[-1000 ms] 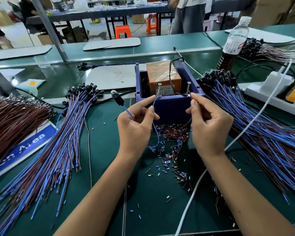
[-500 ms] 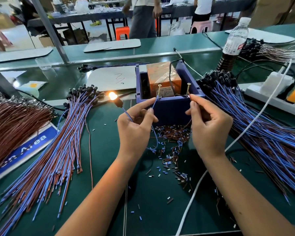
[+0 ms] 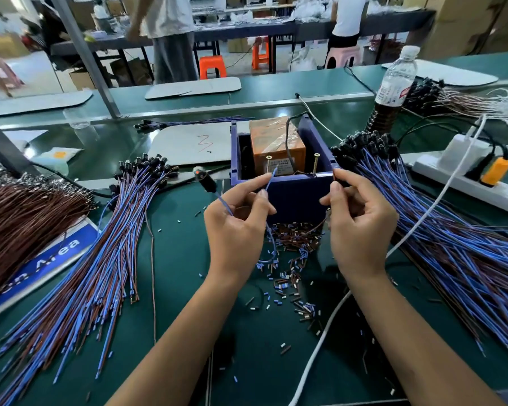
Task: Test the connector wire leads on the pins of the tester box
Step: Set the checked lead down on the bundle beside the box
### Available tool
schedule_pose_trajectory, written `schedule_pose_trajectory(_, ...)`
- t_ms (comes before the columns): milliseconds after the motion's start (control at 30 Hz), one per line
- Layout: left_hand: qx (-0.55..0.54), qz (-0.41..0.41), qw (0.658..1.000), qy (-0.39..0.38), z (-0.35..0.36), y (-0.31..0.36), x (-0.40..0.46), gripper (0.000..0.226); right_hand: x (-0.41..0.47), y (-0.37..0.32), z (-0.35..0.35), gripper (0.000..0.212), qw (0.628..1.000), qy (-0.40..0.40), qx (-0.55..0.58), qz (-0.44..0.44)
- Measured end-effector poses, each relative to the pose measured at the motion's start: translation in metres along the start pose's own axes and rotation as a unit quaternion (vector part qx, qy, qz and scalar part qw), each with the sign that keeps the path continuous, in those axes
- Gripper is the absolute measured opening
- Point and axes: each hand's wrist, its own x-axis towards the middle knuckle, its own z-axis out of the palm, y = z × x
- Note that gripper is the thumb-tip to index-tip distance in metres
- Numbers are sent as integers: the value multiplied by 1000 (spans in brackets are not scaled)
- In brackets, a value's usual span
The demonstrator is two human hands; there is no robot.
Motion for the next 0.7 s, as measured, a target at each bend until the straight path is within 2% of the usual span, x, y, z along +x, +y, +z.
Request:
schedule_pose_trajectory(133,-18,-37,995,-94,36,20,-5,23,8,-2,-23,25,999,33,-13,2)
schedule_pose_trajectory(267,-77,-181,961,-194,95,36,-9,21,22,-10,-69,33,990,116,-79,-24)
schedule_pose_trajectory(367,-113,-295,910,-268,146,48,-18,21,31,-20,-107,28,977,124,-156,-71)
schedule_pose_trajectory(467,-122,-354,859,-349,193,54,-34,15,34,-26,-136,24,965,82,-234,-88)
schedule_pose_trajectory(567,-105,-396,797,-445,231,56,-49,16,36,-25,-163,28,972,54,-229,2)
schedule_pose_trajectory(700,-78,-426,707,-559,266,56,-59,56,41,-24,-201,34,955,49,-274,104)
